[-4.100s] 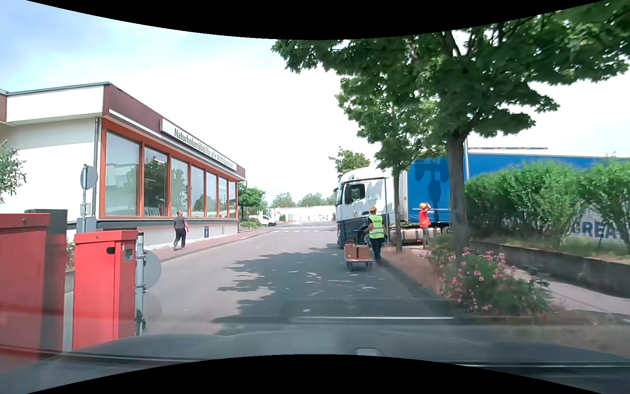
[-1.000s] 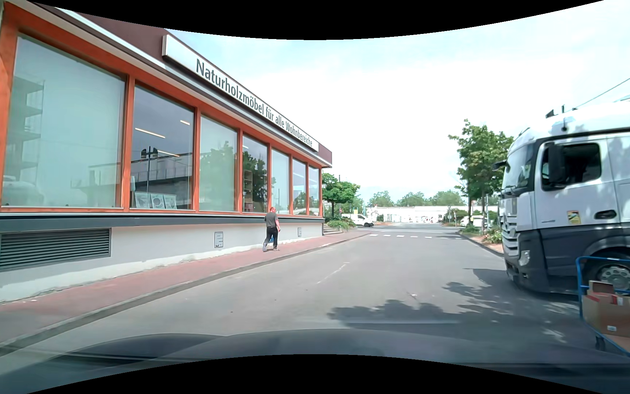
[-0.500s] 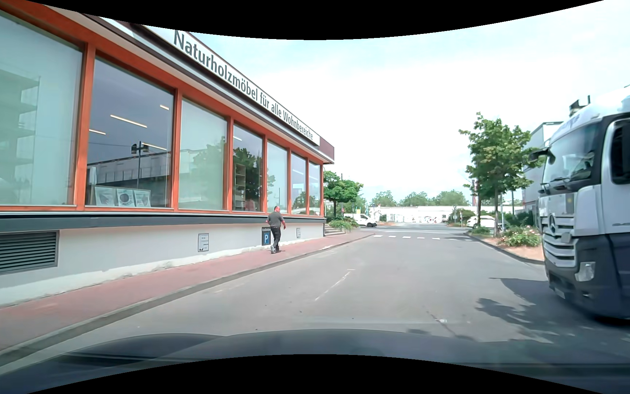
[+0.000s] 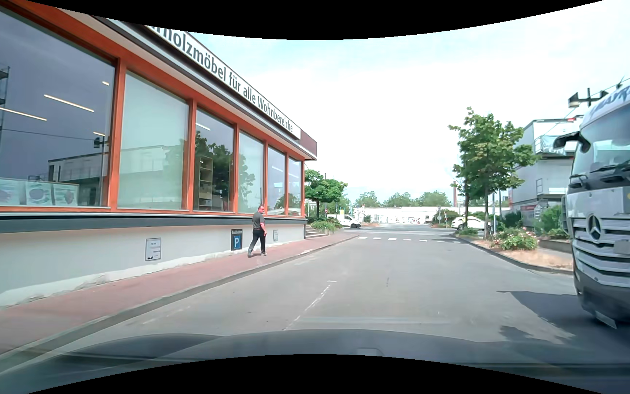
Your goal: Follow the waypoints while adhering to traffic rules and regulations
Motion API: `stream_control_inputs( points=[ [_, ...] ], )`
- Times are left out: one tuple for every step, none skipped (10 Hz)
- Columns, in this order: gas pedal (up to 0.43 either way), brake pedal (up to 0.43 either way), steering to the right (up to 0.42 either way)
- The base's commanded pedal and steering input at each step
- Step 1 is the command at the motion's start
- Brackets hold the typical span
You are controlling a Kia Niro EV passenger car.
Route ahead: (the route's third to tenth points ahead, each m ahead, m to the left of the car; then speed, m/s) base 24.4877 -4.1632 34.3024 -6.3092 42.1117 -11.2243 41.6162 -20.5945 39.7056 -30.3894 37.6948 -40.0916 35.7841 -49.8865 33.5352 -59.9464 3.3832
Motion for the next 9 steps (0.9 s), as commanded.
stream_control_inputs(
  points=[
    [0.138,0.0,0.209],
    [0.138,0.0,0.214],
    [0.15,0.0,0.213],
    [0.15,0.0,0.214],
    [0.15,0.0,0.214],
    [0.15,0.0,0.214],
    [0.15,0.0,0.214],
    [0.157,0.0,0.214],
    [0.157,0.0,0.213]
  ],
)
